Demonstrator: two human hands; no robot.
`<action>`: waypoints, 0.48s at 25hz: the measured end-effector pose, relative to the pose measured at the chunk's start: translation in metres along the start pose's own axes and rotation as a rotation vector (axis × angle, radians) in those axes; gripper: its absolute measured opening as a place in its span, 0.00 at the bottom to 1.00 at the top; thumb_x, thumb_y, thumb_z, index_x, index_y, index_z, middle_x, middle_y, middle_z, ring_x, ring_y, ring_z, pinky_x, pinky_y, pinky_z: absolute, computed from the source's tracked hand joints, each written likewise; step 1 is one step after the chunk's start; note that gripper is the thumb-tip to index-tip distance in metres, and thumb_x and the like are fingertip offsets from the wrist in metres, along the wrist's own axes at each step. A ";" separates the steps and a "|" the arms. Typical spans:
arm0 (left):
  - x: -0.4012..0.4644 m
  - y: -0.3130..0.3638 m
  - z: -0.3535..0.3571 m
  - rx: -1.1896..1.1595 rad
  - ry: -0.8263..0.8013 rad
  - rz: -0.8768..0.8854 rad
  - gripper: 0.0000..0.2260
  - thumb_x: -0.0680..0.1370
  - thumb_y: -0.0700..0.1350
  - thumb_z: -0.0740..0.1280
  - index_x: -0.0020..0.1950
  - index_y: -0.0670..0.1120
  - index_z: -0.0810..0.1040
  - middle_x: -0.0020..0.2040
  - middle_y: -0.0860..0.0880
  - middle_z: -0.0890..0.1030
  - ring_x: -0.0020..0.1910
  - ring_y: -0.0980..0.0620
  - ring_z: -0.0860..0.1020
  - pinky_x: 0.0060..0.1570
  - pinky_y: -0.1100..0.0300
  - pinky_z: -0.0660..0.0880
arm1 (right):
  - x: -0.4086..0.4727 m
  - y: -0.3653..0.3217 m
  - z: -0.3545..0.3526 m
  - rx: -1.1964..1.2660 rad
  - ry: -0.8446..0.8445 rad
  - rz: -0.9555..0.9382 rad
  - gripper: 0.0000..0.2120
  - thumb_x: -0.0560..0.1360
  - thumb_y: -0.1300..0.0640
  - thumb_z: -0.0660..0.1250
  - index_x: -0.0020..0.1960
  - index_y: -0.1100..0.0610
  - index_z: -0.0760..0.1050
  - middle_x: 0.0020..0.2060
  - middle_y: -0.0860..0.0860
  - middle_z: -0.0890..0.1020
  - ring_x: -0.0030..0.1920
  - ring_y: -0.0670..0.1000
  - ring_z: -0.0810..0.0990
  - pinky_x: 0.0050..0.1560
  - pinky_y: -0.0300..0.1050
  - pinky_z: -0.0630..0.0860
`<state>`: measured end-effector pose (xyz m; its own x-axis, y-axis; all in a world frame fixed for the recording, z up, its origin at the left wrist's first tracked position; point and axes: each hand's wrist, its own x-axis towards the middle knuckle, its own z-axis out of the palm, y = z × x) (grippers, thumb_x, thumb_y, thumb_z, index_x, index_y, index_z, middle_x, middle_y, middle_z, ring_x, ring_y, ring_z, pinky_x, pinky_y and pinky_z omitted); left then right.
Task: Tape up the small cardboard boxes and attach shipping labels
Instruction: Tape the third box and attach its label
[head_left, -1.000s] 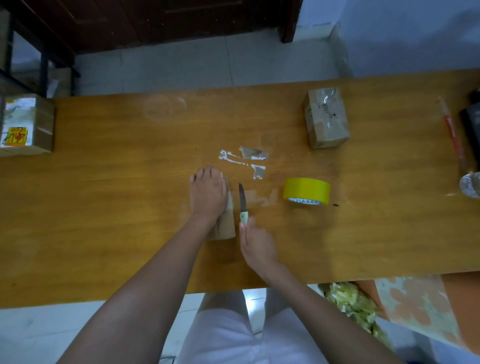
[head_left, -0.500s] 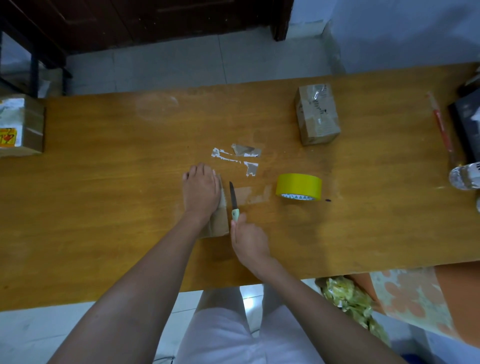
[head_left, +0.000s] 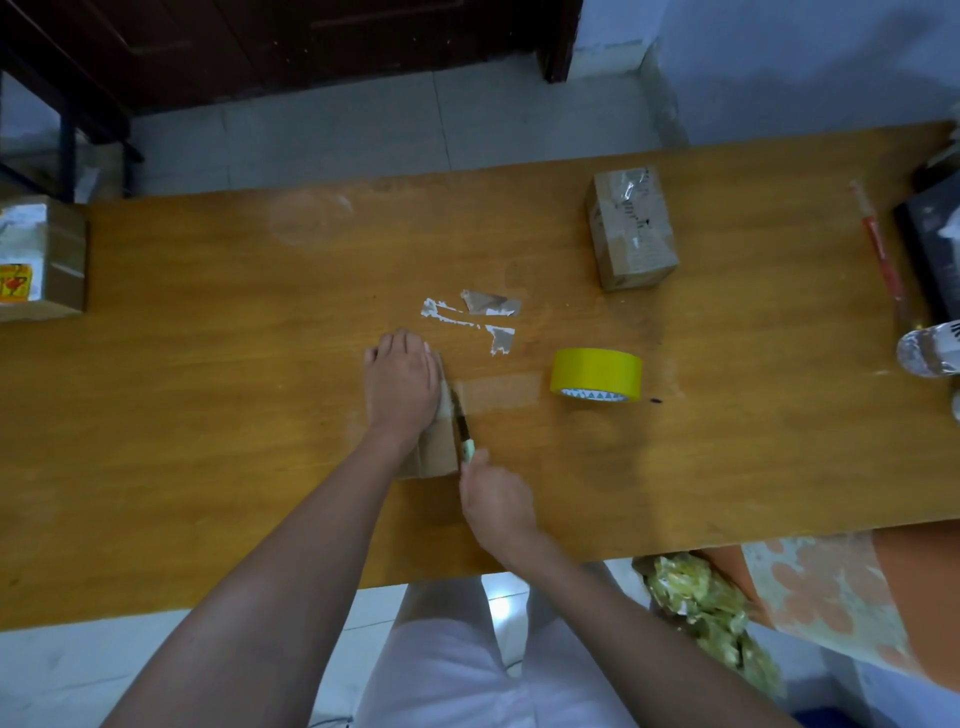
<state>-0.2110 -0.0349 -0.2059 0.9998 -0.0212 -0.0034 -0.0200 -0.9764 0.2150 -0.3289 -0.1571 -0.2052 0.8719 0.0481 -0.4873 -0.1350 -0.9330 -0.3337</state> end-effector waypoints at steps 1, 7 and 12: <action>0.001 0.000 -0.001 -0.002 0.005 -0.005 0.17 0.82 0.46 0.48 0.47 0.41 0.74 0.44 0.43 0.76 0.45 0.44 0.74 0.47 0.49 0.69 | -0.007 -0.001 0.002 0.020 0.003 0.022 0.14 0.84 0.48 0.48 0.53 0.55 0.68 0.32 0.48 0.76 0.29 0.48 0.74 0.25 0.40 0.59; 0.003 0.000 -0.001 -0.029 0.008 -0.009 0.14 0.82 0.45 0.51 0.46 0.42 0.74 0.44 0.43 0.76 0.45 0.44 0.74 0.48 0.49 0.67 | 0.025 -0.004 -0.044 0.157 0.221 0.092 0.17 0.83 0.47 0.50 0.55 0.59 0.69 0.38 0.55 0.81 0.35 0.56 0.80 0.29 0.45 0.67; 0.001 0.001 -0.002 -0.013 0.031 0.001 0.14 0.81 0.45 0.52 0.45 0.41 0.74 0.44 0.43 0.76 0.45 0.43 0.74 0.47 0.49 0.67 | 0.090 -0.018 -0.083 0.110 0.323 0.054 0.20 0.82 0.48 0.58 0.67 0.60 0.66 0.45 0.58 0.82 0.43 0.61 0.82 0.34 0.47 0.68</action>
<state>-0.2100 -0.0351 -0.2040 0.9995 -0.0150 0.0275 -0.0209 -0.9734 0.2281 -0.2090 -0.1659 -0.1759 0.9638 -0.1323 -0.2315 -0.2197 -0.8860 -0.4083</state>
